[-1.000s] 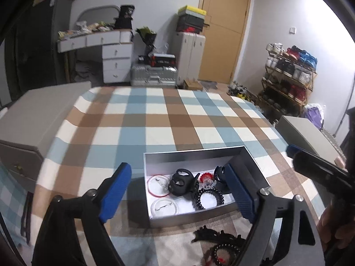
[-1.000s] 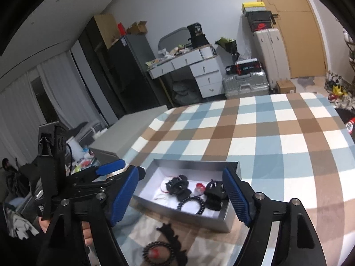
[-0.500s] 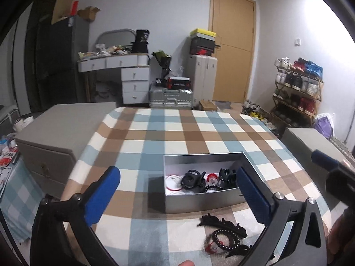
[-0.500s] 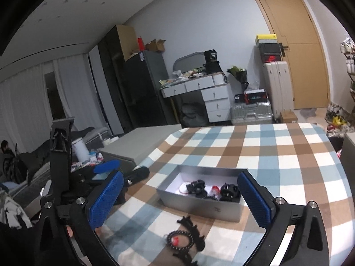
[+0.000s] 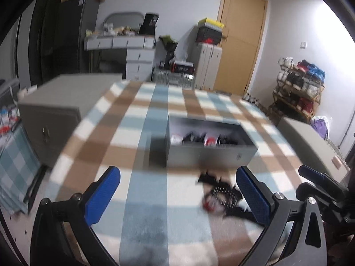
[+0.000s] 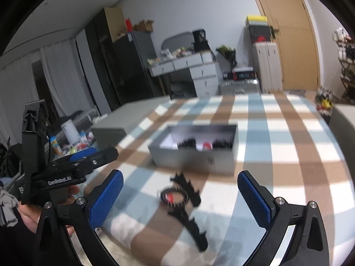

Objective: Organize jewelry
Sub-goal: 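Move both grippers back toward the black jewelry left on the table, then close the right gripper on the black beaded bracelet and lift it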

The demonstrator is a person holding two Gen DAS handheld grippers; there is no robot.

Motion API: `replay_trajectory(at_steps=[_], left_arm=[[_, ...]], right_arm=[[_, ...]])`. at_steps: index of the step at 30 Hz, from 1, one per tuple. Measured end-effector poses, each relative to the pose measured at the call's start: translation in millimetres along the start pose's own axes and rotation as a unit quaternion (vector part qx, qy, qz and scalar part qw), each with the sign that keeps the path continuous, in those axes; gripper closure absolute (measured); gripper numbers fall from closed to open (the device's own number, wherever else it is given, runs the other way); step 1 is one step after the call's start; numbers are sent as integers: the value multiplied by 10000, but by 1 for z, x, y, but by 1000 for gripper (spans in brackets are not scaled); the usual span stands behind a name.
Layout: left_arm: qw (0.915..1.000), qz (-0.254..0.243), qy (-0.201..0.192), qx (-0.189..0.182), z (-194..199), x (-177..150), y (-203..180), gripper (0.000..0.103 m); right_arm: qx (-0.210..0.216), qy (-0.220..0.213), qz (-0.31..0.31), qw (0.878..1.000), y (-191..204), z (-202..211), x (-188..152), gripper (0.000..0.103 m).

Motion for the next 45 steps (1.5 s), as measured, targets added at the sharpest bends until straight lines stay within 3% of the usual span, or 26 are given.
replay_trajectory(at_steps=[9, 16, 24, 29, 34, 36, 43, 45], left_arm=[[9978, 27, 632, 193, -11, -42, 12, 1], [9971, 195, 709, 201, -11, -49, 24, 1], [9960, 155, 863, 143, -17, -59, 32, 1], [9958, 120, 892, 154, -19, -60, 33, 1], [9964, 76, 838, 124, -17, -57, 31, 1], [9964, 55, 836, 121, -18, -56, 30, 1], [9960, 30, 879, 144, -19, -56, 30, 1], [9959, 26, 886, 159, -19, -55, 29, 1]], right_arm=[[-105, 623, -128, 9979, -7, -34, -49, 0], [-95, 685, 146, 9975, 3, -53, -41, 2], [-78, 920, 329, 9952, 8, -77, -38, 24], [-91, 959, 438, 9944, 10, -83, -36, 29], [-283, 1087, 708, 9911, 13, -89, -35, 48], [-329, 1156, 749, 9899, 12, -92, -36, 60], [-352, 1201, 804, 9889, 10, -92, -38, 76], [-268, 1159, 789, 9898, 9, -89, -37, 84]])
Point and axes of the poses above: each gripper's, at about its wrist camera, not at the fingertips, and z roughly against the way its jaws point, y to its left, x to its top, the point moved 1 cm from there along -z, roughly the way its jaws point, and after that the axes turned 12 degrees about x, right-handed, at the moved point
